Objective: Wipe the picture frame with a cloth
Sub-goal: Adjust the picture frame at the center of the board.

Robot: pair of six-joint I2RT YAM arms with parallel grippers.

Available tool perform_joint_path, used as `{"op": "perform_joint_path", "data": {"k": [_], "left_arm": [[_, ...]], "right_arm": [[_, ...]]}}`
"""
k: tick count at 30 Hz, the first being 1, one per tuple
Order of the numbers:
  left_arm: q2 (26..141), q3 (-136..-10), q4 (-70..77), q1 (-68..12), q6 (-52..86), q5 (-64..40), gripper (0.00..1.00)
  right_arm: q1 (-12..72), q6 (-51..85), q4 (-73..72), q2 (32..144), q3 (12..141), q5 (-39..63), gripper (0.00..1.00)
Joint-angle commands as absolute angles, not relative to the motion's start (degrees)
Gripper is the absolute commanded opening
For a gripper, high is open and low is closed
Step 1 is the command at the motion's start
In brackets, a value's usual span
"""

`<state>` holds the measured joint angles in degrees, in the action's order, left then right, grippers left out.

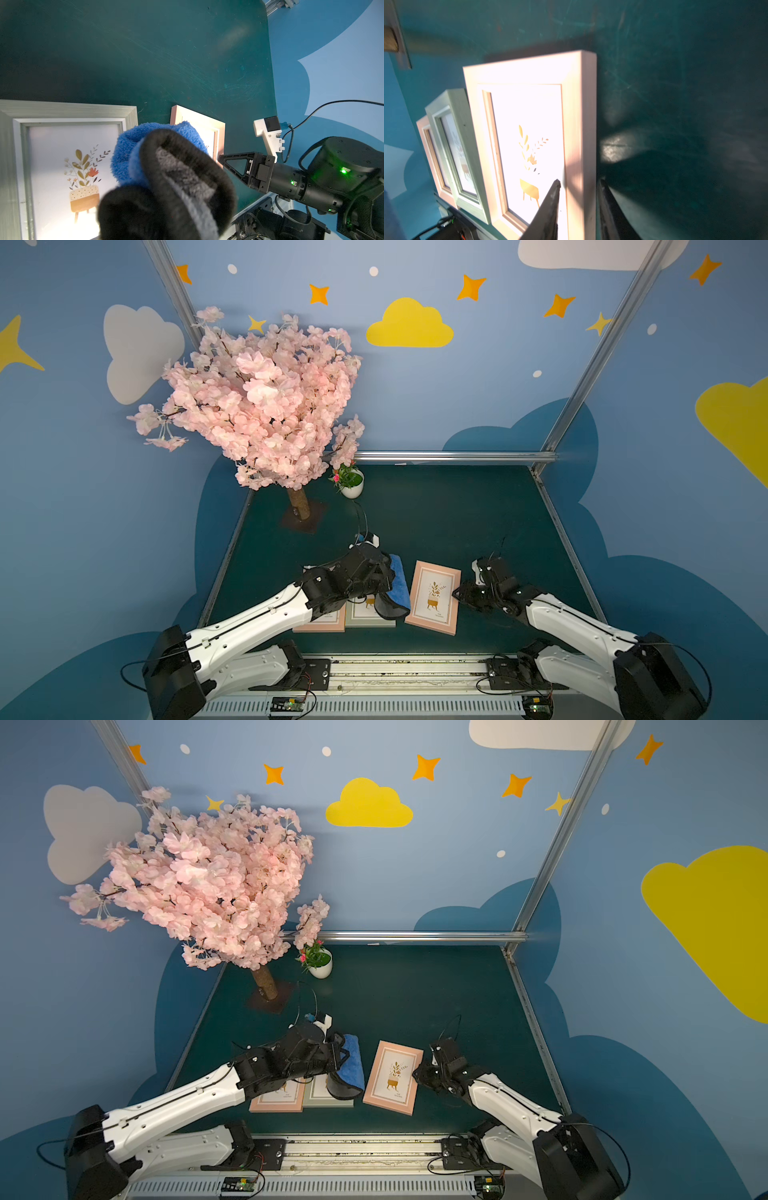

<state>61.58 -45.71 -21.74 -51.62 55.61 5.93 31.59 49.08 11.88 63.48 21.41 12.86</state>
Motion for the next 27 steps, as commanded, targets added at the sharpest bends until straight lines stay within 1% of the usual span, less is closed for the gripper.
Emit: {"op": "perform_joint_path", "data": {"k": [1,4,9,20,27], "left_arm": [[59.9,-45.9,-23.5,-50.8,54.6,7.6,0.03],[59.3,-45.7,-24.4,-50.1,54.6,7.9,0.03],[58.9,-45.3,-25.3,-49.2,54.6,8.2,0.03],[58.9,-45.3,-25.7,-45.9,52.6,7.3,0.03],[60.7,-46.6,-25.9,-43.6,50.8,6.8,0.03]], "right_arm": [[31.4,46.9,8.9,66.7,22.2,17.8,0.29],[31.7,46.8,6.9,69.8,22.6,19.8,0.25],[33.7,46.6,4.3,71.9,23.5,19.4,0.23],[35.7,42.2,2.7,78.9,28.4,21.1,0.24],[37.0,41.8,3.4,80.8,30.5,20.5,0.26]]}}
